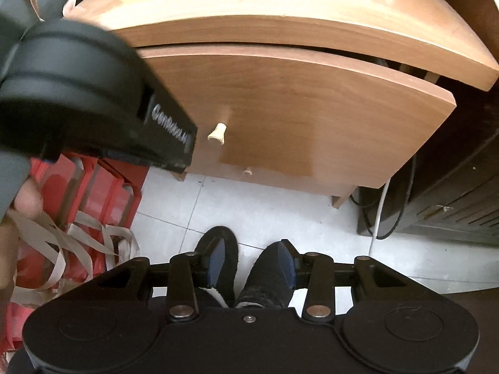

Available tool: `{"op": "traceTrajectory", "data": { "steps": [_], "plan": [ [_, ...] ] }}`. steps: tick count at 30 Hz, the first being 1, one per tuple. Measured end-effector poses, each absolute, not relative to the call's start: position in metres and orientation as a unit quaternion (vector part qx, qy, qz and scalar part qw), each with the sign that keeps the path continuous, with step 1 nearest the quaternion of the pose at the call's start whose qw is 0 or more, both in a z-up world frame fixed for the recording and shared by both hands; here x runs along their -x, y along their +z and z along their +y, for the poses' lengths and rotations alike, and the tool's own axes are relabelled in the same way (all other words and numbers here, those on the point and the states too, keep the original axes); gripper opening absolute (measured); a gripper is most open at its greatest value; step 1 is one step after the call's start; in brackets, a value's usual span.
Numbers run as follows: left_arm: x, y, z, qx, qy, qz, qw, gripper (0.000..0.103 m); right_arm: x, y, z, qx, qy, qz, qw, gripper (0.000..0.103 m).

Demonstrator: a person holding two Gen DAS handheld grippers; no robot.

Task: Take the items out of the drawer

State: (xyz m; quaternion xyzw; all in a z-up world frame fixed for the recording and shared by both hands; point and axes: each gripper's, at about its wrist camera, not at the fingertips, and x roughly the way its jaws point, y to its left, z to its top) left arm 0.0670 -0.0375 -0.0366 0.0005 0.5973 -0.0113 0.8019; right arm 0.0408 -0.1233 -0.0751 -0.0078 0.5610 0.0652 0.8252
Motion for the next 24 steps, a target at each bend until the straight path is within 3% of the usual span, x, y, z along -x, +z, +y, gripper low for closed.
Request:
{"op": "traceTrajectory", "data": {
  "steps": [3,10,13,24],
  "plan": [
    [-0.022,-0.04,-0.021,0.001,-0.004,0.595,0.804,0.031,-0.038,-0.075,-0.121,0.012,0.062,0.56,0.826,0.037],
    [0.015,-0.03,0.003,0.011,0.008,0.588,0.809,0.031,-0.03,-0.072,-0.123,0.011,0.059,0.562,0.825,0.037],
    [0.022,-0.062,0.0,0.017,0.013,0.588,0.808,0.031,-0.026,-0.07,-0.125,0.008,0.059,0.565,0.823,0.037],
    [0.063,-0.093,0.007,0.015,0.028,0.588,0.808,0.033,-0.018,-0.066,-0.121,0.018,0.052,0.567,0.822,0.037]
  ]
}}
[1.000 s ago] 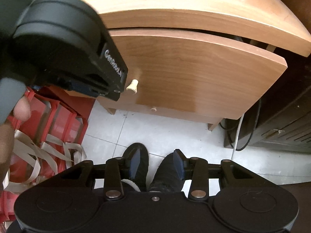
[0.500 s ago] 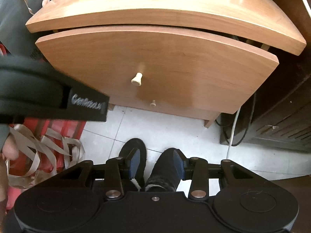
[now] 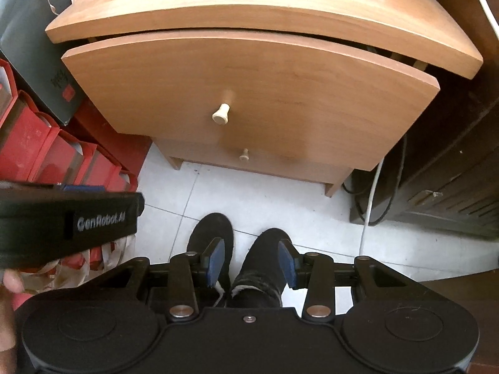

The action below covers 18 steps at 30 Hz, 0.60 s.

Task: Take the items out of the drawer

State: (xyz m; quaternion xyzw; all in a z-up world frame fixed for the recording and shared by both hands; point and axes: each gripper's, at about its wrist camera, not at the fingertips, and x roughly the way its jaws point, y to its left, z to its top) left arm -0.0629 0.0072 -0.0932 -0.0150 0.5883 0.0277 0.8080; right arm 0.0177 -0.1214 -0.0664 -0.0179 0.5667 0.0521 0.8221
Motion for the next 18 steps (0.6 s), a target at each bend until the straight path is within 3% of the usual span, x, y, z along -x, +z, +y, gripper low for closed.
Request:
{"op": "traceTrajectory", "data": {
  "steps": [9,18],
  "plan": [
    [0.089,-0.059,0.028,0.013,0.021,0.578,0.815,0.035,-0.013,-0.063,-0.114,0.023,0.052,0.567,0.822,0.037],
    [0.064,-0.069,0.02,0.009,0.025,0.577,0.816,0.038,-0.017,-0.066,-0.119,0.002,0.047,0.576,0.816,0.037]
  ]
}}
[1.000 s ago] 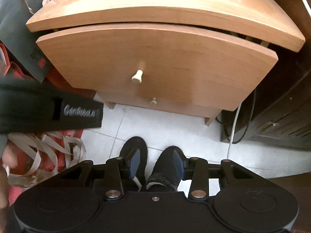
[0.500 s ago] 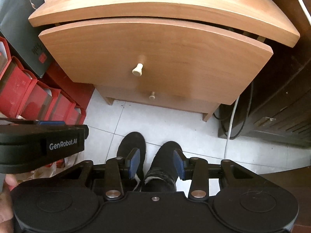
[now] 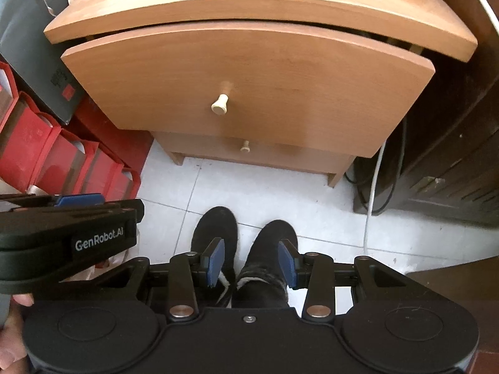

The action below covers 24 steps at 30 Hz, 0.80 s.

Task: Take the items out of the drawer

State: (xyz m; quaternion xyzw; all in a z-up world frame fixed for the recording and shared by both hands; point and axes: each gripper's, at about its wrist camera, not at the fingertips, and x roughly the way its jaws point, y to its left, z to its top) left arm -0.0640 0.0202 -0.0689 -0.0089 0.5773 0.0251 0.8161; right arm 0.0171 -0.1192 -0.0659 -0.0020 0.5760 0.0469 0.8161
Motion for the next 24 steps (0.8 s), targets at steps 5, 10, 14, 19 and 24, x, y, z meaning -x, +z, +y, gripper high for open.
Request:
{"op": "traceTrajectory", "data": {
  "steps": [5,10,14,19,24],
  "plan": [
    [0.023,-0.069,0.007,-0.004,0.026,0.57,0.821,0.038,-0.015,-0.065,-0.116,0.016,0.038,0.573,0.818,0.04],
    [0.0,-0.064,0.001,0.0,0.028,0.57,0.821,0.038,-0.014,-0.065,-0.116,0.019,0.033,0.573,0.819,0.04],
    [-0.012,-0.061,-0.002,-0.001,0.032,0.564,0.825,0.038,-0.014,-0.064,-0.116,0.022,0.028,0.572,0.819,0.043],
    [-0.017,-0.065,-0.005,0.003,0.031,0.558,0.829,0.038,-0.012,-0.063,-0.114,0.032,0.024,0.57,0.821,0.045],
    [-0.015,-0.062,-0.006,0.005,0.029,0.556,0.831,0.039,-0.013,-0.063,-0.114,0.03,0.023,0.57,0.821,0.045]
  ]
}}
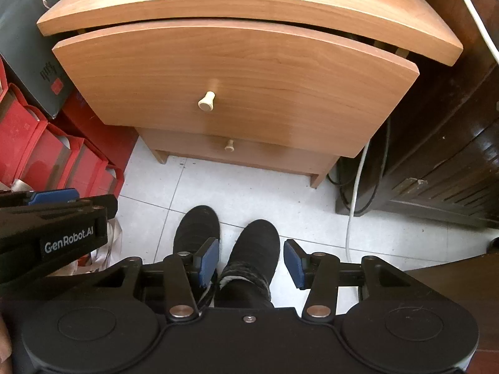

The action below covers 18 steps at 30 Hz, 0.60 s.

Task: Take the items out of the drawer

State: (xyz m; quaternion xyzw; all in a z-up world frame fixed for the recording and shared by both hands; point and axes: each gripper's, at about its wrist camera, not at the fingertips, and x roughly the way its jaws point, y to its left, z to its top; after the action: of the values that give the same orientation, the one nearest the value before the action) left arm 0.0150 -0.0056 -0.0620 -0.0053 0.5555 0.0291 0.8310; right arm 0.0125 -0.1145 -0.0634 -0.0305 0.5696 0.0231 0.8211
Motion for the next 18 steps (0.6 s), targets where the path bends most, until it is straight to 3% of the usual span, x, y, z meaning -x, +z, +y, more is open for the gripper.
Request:
{"op": "traceTrajectory", "data": {
  "steps": [18],
  "plan": [
    [-0.0098,-0.055,-0.0045,0.004,0.032,0.551,0.834,0.039,-0.0105,-0.063,-0.111,0.039,0.016,0.567,0.823,0.045]
  ]
}}
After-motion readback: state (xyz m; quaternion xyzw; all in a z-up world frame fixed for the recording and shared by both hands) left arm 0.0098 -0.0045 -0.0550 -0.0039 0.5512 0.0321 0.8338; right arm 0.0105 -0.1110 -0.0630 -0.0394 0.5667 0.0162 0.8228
